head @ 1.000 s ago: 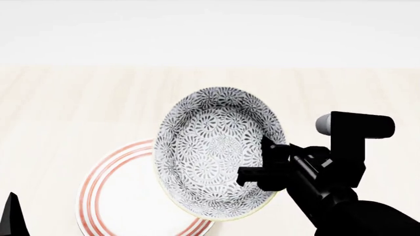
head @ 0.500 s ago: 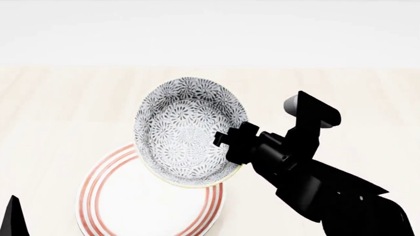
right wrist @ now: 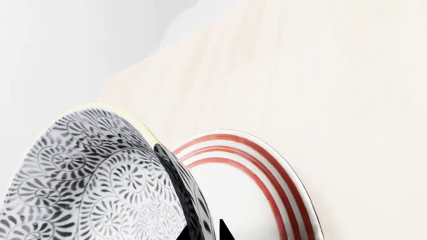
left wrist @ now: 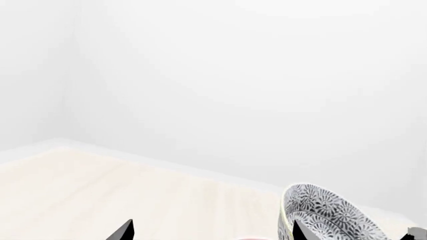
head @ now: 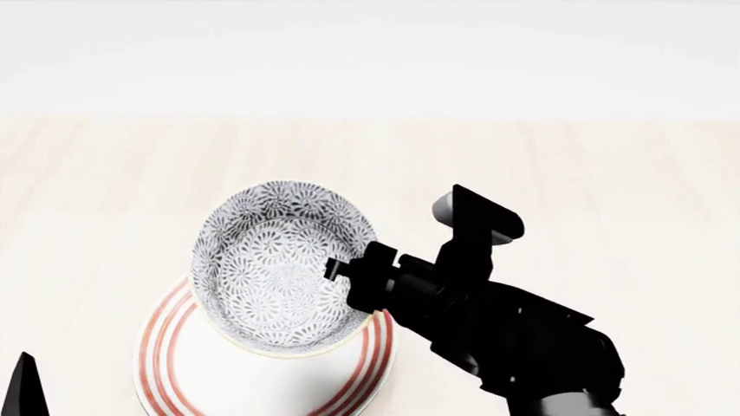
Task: Put the bowl on the plate.
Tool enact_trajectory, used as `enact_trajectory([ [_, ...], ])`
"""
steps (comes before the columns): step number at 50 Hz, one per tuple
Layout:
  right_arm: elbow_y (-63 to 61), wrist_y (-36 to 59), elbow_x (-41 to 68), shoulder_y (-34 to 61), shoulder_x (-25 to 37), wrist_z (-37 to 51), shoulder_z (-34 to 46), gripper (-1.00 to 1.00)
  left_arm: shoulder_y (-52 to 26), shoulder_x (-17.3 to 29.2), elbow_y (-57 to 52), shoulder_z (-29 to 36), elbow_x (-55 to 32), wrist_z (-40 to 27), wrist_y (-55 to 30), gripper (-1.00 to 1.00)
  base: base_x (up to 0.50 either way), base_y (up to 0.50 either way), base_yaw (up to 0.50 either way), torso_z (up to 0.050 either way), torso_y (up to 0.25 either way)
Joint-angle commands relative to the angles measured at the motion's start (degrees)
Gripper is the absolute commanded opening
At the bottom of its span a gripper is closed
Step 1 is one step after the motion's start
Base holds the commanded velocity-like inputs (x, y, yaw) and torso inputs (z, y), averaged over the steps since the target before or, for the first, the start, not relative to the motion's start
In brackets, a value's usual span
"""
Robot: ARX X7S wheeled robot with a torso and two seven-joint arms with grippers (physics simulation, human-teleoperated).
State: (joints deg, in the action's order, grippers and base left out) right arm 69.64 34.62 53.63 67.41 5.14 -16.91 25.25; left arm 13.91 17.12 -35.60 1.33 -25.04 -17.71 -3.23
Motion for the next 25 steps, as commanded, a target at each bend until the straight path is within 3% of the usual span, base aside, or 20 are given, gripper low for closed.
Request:
enact_trajectory([
  [1,5.34,0.24,-14.85,0.40,-4.27,-5.30,-12.99,-1.00,0.45,0.36,-0.35,-0.32,-0.67,-0.24,0.32,1.00,0.00,0.00,0.00,0.000,0.000],
  [6,5.34,1.16,-23.23,-0.13,-5.11,-7.02,-21.53,-1.00,0.94,0.55,-0.80,-0.57,-1.03,-0.36,0.54,1.00,0.00,0.00,0.00,0.000,0.002],
  [16,5.34,0.69,-13.35,-1.03,-5.13,-7.27,-10.72,-1.00,1.34,0.63,-0.97,0.03,-0.66,-0.47,0.78,1.00,0.00,0.00,0.00,0.000,0.000],
  [25,5.34,-2.36,-9.37,-1.35,-5.13,-5.82,-5.56,-1.00,2.00,1.04,-1.82,-0.15,-1.15,-0.58,1.04,1.00,0.00,0.00,0.00,0.000,0.000],
])
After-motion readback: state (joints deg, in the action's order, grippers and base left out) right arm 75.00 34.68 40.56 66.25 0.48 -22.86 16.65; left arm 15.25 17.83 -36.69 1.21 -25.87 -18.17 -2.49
